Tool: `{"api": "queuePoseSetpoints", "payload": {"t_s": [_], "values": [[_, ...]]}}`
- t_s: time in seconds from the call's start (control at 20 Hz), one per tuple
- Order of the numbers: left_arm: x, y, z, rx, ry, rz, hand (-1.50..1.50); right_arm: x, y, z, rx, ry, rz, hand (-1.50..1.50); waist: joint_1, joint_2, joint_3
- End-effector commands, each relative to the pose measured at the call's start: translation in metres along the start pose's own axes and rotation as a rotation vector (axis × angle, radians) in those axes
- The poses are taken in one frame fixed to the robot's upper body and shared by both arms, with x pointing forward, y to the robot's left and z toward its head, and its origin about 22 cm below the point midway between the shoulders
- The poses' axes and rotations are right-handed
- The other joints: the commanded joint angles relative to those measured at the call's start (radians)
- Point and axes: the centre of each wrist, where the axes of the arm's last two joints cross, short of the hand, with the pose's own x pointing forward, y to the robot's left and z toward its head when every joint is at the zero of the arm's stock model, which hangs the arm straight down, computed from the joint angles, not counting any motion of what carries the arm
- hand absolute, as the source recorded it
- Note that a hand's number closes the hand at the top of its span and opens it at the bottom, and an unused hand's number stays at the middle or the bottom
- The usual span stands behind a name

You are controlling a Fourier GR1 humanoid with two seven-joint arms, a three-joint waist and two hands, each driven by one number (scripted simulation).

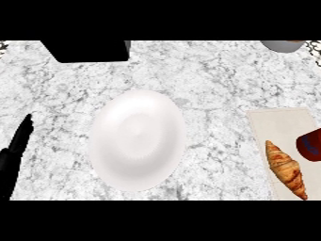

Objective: Pick the croissant from the placemat and place it in the plate

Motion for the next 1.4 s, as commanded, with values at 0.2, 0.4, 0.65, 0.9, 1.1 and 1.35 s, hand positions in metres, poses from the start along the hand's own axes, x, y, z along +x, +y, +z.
{"api": "queuePoseSetpoints", "payload": {"t_s": [0.2, 0.4, 0.65, 0.9, 1.1, 1.35], "values": [[-0.004, -0.001, 0.005, -0.011, -0.001, -0.014, 0.00, 0.040, -0.043, 0.014, 0.268, 0.193, 0.382, -1.50, 0.011, 0.003, -0.003], [-0.005, -0.005, 0.000, -0.030, -0.028, -0.010, 0.00, 0.042, -0.044, -0.005, 0.278, 0.328, 0.516, -1.50, 0.035, 0.009, -0.002], [0.000, 0.008, -0.018, -0.016, -0.028, -0.008, 0.00, 0.066, -0.041, -0.027, 0.367, 0.446, 0.634, -1.50, 0.029, 0.009, -0.002], [-0.005, -0.006, -0.009, -0.038, -0.025, 0.007, 0.00, 0.043, -0.024, -0.031, 0.449, 0.552, 0.674, -1.50, 0.039, 0.008, -0.001], [-0.005, 0.007, -0.014, -0.033, -0.033, 0.001, 0.00, 0.020, -0.035, -0.049, 0.542, 0.627, 0.748, -1.50, 0.045, 0.009, 0.000], [-0.008, 0.005, -0.014, -0.041, -0.043, -0.002, 0.00, 0.007, -0.018, -0.062, 0.641, 0.673, 0.864, -1.50, 0.045, 0.009, 0.000]]}}
